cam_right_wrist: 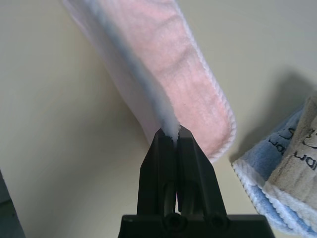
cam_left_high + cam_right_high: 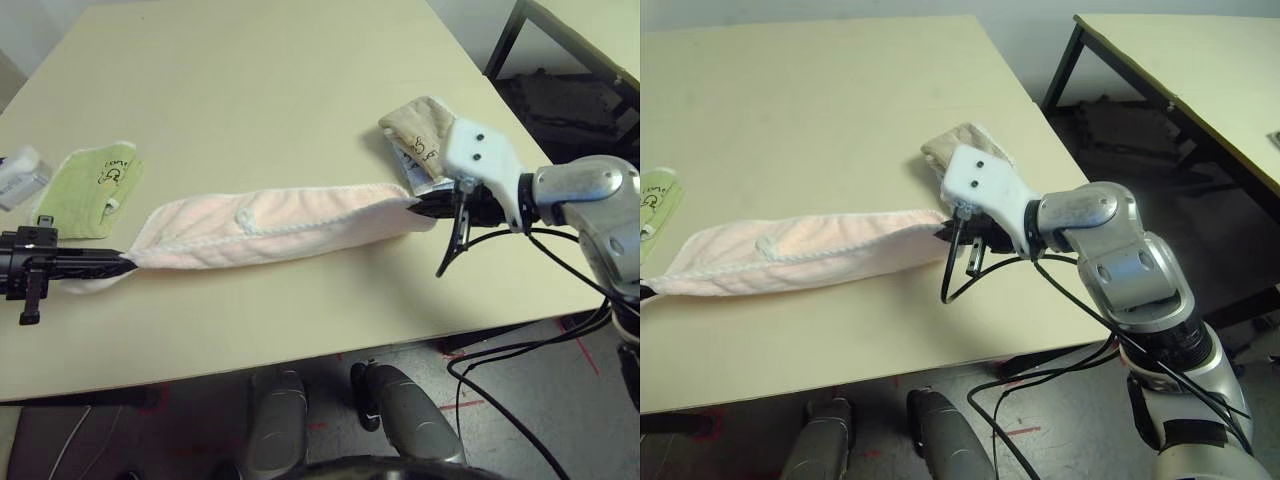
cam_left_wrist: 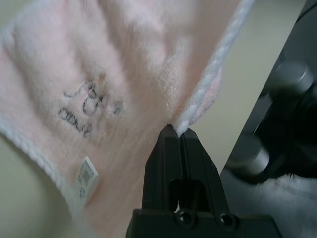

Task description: Fold the towel and set it aside.

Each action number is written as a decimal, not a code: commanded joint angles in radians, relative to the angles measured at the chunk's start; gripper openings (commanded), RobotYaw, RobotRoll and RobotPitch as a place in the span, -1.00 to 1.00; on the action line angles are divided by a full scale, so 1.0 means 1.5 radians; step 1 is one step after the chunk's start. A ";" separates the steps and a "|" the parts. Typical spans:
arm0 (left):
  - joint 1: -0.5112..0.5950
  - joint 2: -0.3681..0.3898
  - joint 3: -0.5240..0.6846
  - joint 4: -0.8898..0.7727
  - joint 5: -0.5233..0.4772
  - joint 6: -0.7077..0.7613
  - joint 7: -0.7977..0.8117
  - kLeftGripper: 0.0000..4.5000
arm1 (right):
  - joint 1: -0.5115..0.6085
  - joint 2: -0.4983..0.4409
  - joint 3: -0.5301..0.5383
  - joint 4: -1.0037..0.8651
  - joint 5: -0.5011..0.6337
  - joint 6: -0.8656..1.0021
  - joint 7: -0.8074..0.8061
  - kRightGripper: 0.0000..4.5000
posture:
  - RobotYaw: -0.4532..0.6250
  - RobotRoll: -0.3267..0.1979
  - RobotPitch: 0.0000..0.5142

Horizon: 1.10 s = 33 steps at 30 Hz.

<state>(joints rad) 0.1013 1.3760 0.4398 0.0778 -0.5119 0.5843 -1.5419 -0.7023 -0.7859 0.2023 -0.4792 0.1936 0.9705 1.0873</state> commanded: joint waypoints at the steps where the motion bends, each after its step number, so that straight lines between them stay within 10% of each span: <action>1: 0.026 -0.024 -0.021 -0.035 0.033 -0.035 0.017 -0.54 | 0.006 -0.004 0.002 -0.020 0.022 0.015 -0.020 -1.00 | -0.36 0.25 -0.35; 11: 0.138 -0.065 0.027 -0.184 0.098 -0.098 0.048 0.98 | 0.013 0.017 0.005 -0.066 0.068 0.090 -0.095 -1.00 | -0.34 0.25 -0.32; 19: 0.211 -0.077 0.093 -0.333 0.122 -0.108 0.030 0.99 | 0.013 0.028 0.013 -0.071 0.093 0.111 -0.140 -1.00 | -0.33 0.25 -0.32; 33: 0.190 -0.105 -0.057 -0.278 0.294 -0.320 0.150 0.99 | 0.022 0.014 0.025 -0.078 0.119 0.098 -0.162 -1.00 | -0.34 0.25 -0.32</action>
<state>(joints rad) 0.3758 1.2286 0.3823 -0.3625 -0.1058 0.1332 -1.3280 -0.6793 -0.7589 0.2223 -0.5798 0.3577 1.1252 0.8469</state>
